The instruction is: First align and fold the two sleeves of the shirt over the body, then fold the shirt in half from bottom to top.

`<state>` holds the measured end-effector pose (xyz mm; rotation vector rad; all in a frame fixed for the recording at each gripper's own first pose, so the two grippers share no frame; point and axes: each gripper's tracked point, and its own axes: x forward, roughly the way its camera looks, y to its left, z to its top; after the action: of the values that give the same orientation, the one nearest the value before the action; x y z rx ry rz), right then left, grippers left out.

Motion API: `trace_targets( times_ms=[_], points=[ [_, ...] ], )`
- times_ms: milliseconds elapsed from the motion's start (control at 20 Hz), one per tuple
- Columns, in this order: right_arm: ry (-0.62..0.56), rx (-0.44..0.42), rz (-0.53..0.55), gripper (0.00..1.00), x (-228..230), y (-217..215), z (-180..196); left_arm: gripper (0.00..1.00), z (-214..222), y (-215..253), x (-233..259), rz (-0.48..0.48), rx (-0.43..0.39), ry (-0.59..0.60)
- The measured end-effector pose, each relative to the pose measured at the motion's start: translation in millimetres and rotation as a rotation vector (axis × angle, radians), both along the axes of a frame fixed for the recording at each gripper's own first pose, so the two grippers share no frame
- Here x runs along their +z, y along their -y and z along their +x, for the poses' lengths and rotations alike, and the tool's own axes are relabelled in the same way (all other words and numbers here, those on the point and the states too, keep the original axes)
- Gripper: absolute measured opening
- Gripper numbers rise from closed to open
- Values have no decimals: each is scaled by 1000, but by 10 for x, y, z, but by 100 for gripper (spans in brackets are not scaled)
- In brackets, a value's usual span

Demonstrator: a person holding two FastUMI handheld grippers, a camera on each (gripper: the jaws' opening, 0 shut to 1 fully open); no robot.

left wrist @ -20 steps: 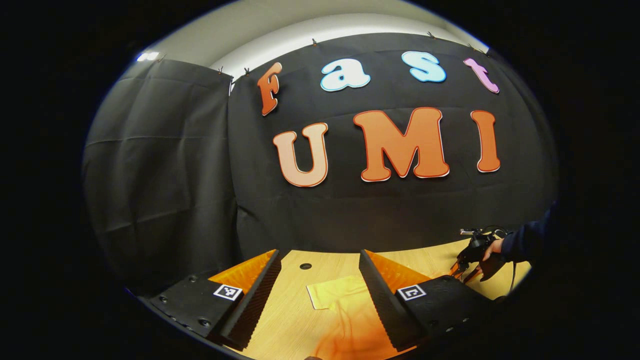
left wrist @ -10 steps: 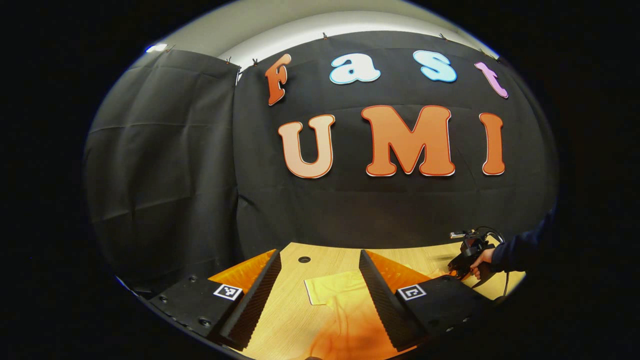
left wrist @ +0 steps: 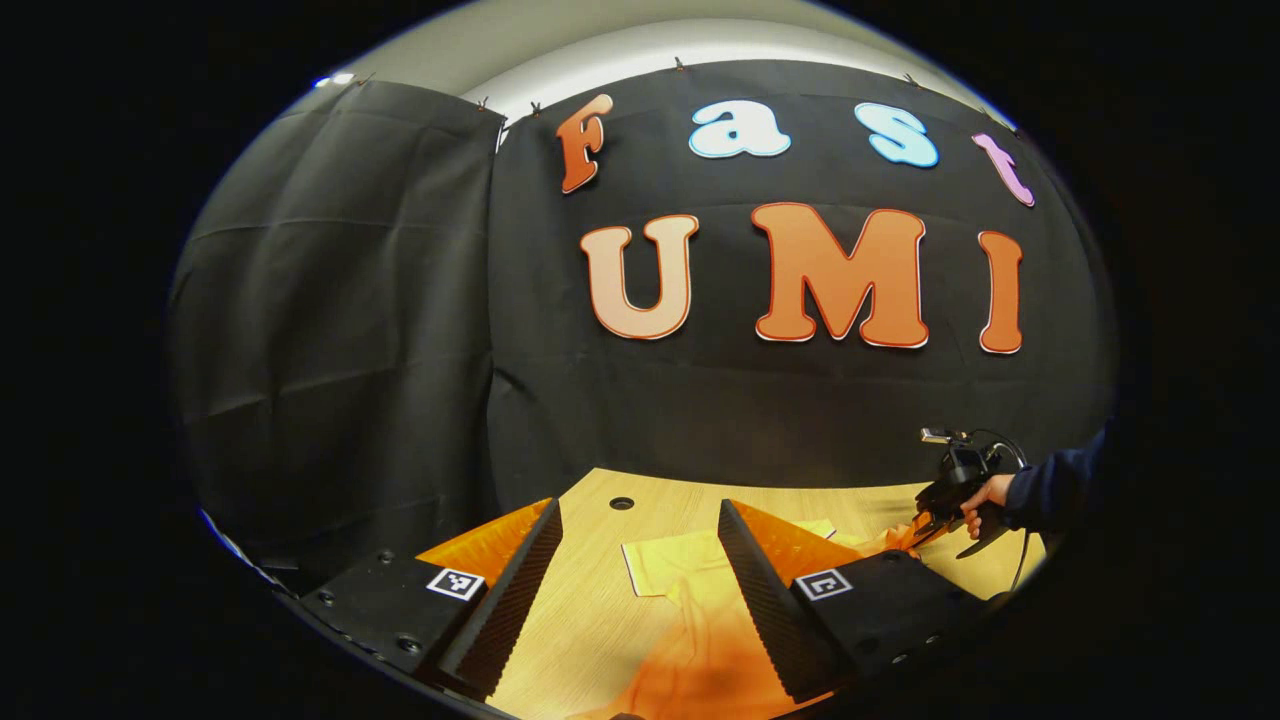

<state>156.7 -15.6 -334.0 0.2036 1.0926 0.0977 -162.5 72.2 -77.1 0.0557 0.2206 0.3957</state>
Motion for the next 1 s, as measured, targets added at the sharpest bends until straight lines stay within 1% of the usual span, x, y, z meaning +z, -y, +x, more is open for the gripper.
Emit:
trace_targets(
  times_ms=[100, 200, 250, 350, 400, 450, 500, 550, 600, 650, 700, 800, 850, 900, 950, 1000],
  points=[
    [3, 47, 21, 8, 105, -238, -36, 97, -40, -43, -20, 2, 9, -4],
    [49, 80, 17, 8, 210, -419, 49, 97, -76, -68, -62, 9, 15, -14],
    [66, 101, 55, 8, 295, -585, 47, 97, -97, -79, -90, 12, 19, -21],
    [49, 146, 155, 7, 402, -927, -31, 96, -143, -102, -154, 12, 28, -35],
    [37, 162, 177, 12, 419, -1019, -51, 96, -167, -114, -157, 11, 34, -37],
    [38, 174, 191, 22, 428, -1081, -72, 97, -181, -117, -164, 11, 40, -38],
    [45, 184, 196, 22, 451, -1116, -75, 96, -196, -126, -171, 13, 45, -41],
    [58, 192, 203, 29, 498, -1139, -84, 96, -214, -151, -174, 17, 52, -44],
    [66, 199, 201, 24, 522, -1134, -84, 97, -214, -171, -172, 25, 57, -43],
    [71, 202, 203, 39, 531, -1141, -105, 97, -217, -203, -181, 28, 66, -47],
    [77, 209, 198, 43, 557, -1110, -119, 96, -197, -235, -205, 22, 65, -48],
    [122, 212, 181, 55, 686, -1003, -136, 97, -100, -313, -282, -2, 68, -64],
    [156, 210, 174, 66, 767, -962, -146, 96, -51, -374, -333, -22, 65, -76],
    [187, 203, 165, 63, 844, -905, -152, 96, 34, -429, -397, -46, 58, -91],
    [218, 186, 158, 80, 930, -841, -174, 97, 132, -503, -478, -71, 50, -110],
    [244, 165, 155, 83, 1016, -786, -200, 97, 244, -587, -554, -96, 43, -128]
  ],
)
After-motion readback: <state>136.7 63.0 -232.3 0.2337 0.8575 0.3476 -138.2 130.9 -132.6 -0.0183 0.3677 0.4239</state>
